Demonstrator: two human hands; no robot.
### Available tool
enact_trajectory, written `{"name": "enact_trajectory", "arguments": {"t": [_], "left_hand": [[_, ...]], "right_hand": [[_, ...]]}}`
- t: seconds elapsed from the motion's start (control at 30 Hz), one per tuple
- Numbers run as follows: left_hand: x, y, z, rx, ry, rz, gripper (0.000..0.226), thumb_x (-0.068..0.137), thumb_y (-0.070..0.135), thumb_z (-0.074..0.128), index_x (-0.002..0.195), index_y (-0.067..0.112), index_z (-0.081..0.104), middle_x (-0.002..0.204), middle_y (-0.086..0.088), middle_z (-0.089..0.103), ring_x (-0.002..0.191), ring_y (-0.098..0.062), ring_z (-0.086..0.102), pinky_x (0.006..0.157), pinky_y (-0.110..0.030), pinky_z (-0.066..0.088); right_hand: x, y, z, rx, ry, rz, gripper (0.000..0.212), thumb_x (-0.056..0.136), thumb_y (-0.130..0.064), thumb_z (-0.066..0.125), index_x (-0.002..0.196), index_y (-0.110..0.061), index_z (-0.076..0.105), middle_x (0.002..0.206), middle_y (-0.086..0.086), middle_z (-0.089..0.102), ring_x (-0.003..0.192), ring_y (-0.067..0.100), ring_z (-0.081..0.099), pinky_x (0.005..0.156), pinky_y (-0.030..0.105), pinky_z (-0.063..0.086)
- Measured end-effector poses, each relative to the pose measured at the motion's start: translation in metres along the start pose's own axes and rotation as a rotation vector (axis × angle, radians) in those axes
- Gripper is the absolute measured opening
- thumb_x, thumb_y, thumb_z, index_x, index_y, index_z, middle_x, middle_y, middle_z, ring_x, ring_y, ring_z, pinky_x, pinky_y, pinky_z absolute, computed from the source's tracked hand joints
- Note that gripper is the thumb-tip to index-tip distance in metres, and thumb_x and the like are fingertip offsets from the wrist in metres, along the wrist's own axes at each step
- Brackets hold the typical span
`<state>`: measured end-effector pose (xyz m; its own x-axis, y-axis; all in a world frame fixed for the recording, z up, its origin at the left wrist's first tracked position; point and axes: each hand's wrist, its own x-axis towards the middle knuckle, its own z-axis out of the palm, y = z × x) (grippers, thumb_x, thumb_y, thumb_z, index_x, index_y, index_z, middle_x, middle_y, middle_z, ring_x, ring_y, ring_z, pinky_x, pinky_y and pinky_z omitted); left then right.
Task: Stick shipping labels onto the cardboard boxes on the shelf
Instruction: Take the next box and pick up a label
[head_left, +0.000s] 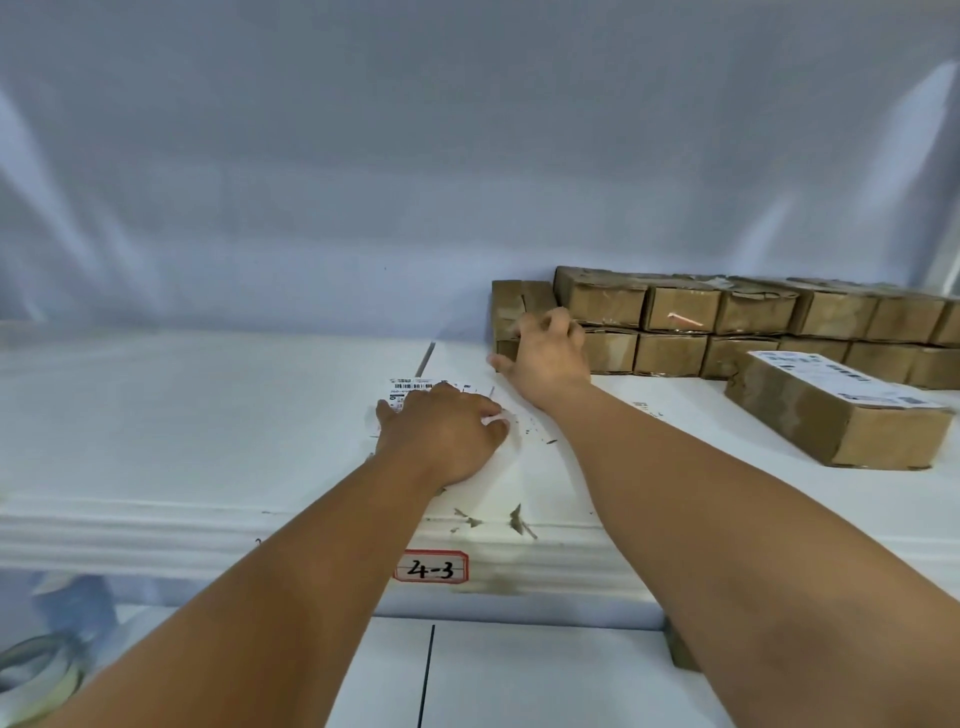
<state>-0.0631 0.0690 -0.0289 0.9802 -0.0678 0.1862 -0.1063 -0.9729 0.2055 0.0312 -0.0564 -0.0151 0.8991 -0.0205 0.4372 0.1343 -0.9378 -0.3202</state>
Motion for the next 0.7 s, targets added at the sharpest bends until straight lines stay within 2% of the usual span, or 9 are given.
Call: {"name": "enact_trajectory", "arguments": {"t": [0.17, 0.33, 0.4, 0.5, 0.63, 0.7], "left_hand": [[0.001, 0.0, 0.001, 0.005, -0.01, -0.012, 0.042, 0.091, 0.063, 0.03, 0.127, 0.05, 0.047, 0.14, 0.004, 0.044, 0.128, -0.026, 0.04, 0.106, -0.051, 0.026], [0.0, -0.001, 0.004, -0.095, 0.072, 0.038, 0.037, 0.089, 0.056, 0.038, 0.106, 0.031, 0.06, 0.116, -0.001, 0.058, 0.11, -0.026, 0.052, 0.096, -0.046, 0.041], [-0.003, 0.0, 0.002, -0.1, 0.129, 0.005, 0.04, 0.091, 0.053, 0.039, 0.116, 0.028, 0.056, 0.12, -0.003, 0.056, 0.113, -0.027, 0.05, 0.096, -0.044, 0.041], [-0.007, 0.001, -0.002, -0.063, 0.189, -0.153, 0.044, 0.09, 0.049, 0.041, 0.126, 0.025, 0.048, 0.124, -0.003, 0.051, 0.117, -0.029, 0.047, 0.098, -0.042, 0.036], [-0.008, 0.001, -0.003, -0.075, 0.167, -0.163, 0.04, 0.087, 0.041, 0.047, 0.124, 0.025, 0.049, 0.121, 0.001, 0.055, 0.11, -0.024, 0.051, 0.079, -0.03, 0.037], [-0.008, 0.001, -0.004, -0.057, 0.164, -0.15, 0.035, 0.089, 0.04, 0.045, 0.12, 0.026, 0.054, 0.118, 0.003, 0.057, 0.107, -0.022, 0.053, 0.074, -0.027, 0.035]], "right_hand": [[0.002, -0.007, 0.004, -0.061, 0.005, 0.033, 0.068, 0.09, -0.051, 0.055, 0.144, -0.022, 0.026, 0.142, 0.019, 0.029, 0.135, 0.04, 0.021, 0.109, 0.048, 0.023], [0.007, -0.012, 0.004, -0.14, -0.015, 0.013, 0.069, 0.09, -0.052, 0.054, 0.141, -0.013, 0.026, 0.141, 0.016, 0.033, 0.134, 0.043, 0.026, 0.109, 0.048, 0.025], [0.01, -0.017, 0.004, -0.161, -0.023, 0.019, 0.068, 0.091, -0.05, 0.053, 0.14, -0.011, 0.026, 0.14, 0.015, 0.033, 0.132, 0.044, 0.028, 0.106, 0.049, 0.032], [0.011, -0.016, 0.005, -0.143, 0.063, 0.019, 0.057, 0.092, -0.045, 0.054, 0.132, -0.009, 0.035, 0.133, 0.013, 0.039, 0.126, 0.039, 0.034, 0.096, 0.044, 0.04], [0.008, -0.015, 0.005, -0.131, 0.161, 0.02, 0.045, 0.092, -0.039, 0.054, 0.124, -0.009, 0.043, 0.127, 0.012, 0.043, 0.121, 0.035, 0.037, 0.096, 0.045, 0.034], [0.008, -0.014, 0.005, -0.161, 0.168, 0.014, 0.049, 0.091, -0.044, 0.052, 0.125, -0.01, 0.042, 0.127, 0.011, 0.044, 0.12, 0.034, 0.039, 0.097, 0.046, 0.032]]}}
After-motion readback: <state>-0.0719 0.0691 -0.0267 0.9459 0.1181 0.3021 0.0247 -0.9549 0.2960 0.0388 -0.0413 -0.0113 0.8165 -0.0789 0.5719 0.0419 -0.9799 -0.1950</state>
